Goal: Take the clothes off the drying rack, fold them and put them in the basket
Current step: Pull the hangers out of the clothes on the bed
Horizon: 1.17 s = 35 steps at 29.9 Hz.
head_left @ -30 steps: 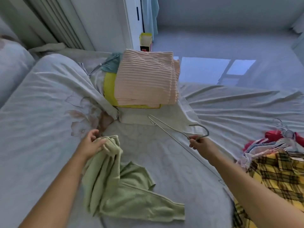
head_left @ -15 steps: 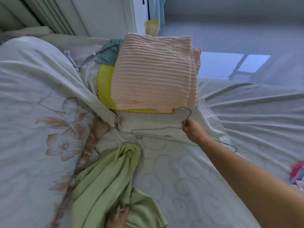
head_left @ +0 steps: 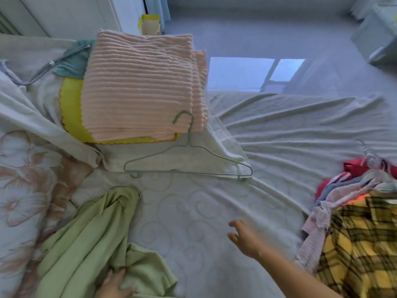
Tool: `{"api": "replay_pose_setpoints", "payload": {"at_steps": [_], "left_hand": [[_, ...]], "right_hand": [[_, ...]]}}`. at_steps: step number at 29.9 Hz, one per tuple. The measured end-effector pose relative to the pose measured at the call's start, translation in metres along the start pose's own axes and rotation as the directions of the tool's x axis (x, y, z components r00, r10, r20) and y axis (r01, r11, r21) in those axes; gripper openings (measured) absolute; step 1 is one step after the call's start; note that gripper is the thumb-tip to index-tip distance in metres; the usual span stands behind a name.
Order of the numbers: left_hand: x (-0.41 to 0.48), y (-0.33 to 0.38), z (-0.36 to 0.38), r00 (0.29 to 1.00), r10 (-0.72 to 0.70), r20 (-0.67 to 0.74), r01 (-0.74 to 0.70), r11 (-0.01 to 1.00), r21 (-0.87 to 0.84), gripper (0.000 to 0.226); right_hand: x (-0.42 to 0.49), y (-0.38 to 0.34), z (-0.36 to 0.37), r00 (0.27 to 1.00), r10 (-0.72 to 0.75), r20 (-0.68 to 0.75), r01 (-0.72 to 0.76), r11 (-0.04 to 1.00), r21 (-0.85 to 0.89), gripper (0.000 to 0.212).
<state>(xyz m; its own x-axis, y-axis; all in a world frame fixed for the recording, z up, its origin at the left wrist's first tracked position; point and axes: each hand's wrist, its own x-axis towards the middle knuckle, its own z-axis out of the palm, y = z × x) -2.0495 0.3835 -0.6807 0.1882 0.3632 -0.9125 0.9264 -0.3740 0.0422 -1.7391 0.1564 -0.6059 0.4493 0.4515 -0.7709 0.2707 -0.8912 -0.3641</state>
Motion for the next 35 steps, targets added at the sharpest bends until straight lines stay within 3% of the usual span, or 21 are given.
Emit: {"api": "replay_pose_setpoints", "payload": {"at_steps": [1, 2, 4, 6, 11, 15, 20, 25, 32, 35], "left_hand": [[-0.02, 0.023, -0.01, 0.996, 0.055, -0.072, -0.068, 0.979, -0.191, 0.117], [-0.038, 0.048, -0.022, 0.971, 0.025, -0.239, -0.092, 0.957, -0.274, 0.111], [-0.064, 0.09, -0.021, 0.93, -0.022, -0.367, -0.118, 0.927, -0.355, 0.084], [-0.076, 0.127, -0.008, 0.896, 0.017, -0.443, -0.2, 0.908, -0.369, 0.054], [-0.138, 0.236, 0.034, 0.897, 0.292, -0.331, -0.42, 0.797, -0.434, 0.028], [-0.192, 0.294, 0.092, 0.873, 0.413, -0.259, -0.485, 0.798, -0.359, 0.018], [-0.232, 0.356, 0.182, 0.937, 0.31, -0.161, -0.349, 0.789, -0.507, 0.017], [-0.26, 0.425, 0.265, 0.946, 0.306, -0.106, -0.322, 0.851, -0.414, 0.019], [-0.282, 0.477, 0.293, 0.926, 0.366, -0.095, -0.377, 0.88, -0.288, 0.02], [-0.285, 0.483, 0.285, 0.922, 0.349, -0.166, -0.383, 0.882, -0.274, 0.014]], "right_hand": [[-0.013, 0.021, 0.003, 0.999, 0.052, 0.01, -0.052, 0.998, 0.043, 0.058], [-0.026, 0.043, 0.002, 0.996, 0.089, -0.003, -0.089, 0.992, 0.088, 0.048], [-0.048, 0.086, -0.005, 0.985, 0.166, -0.037, -0.157, 0.972, 0.177, 0.039], [-0.065, 0.126, -0.017, 0.975, 0.206, -0.081, -0.184, 0.958, 0.222, 0.036], [-0.093, 0.219, -0.068, 0.934, 0.296, -0.2, -0.225, 0.923, 0.313, 0.032], [-0.101, 0.296, -0.117, 0.88, 0.342, -0.331, -0.228, 0.913, 0.337, 0.033], [-0.099, 0.391, -0.188, 0.818, 0.362, -0.448, -0.235, 0.92, 0.314, 0.038], [-0.079, 0.464, -0.253, 0.812, 0.299, -0.502, -0.235, 0.954, 0.188, 0.048], [-0.043, 0.502, -0.292, 0.866, 0.273, -0.42, -0.283, 0.958, 0.04, 0.063], [-0.04, 0.505, -0.291, 0.864, 0.231, -0.448, -0.322, 0.937, -0.137, 0.052]]}}
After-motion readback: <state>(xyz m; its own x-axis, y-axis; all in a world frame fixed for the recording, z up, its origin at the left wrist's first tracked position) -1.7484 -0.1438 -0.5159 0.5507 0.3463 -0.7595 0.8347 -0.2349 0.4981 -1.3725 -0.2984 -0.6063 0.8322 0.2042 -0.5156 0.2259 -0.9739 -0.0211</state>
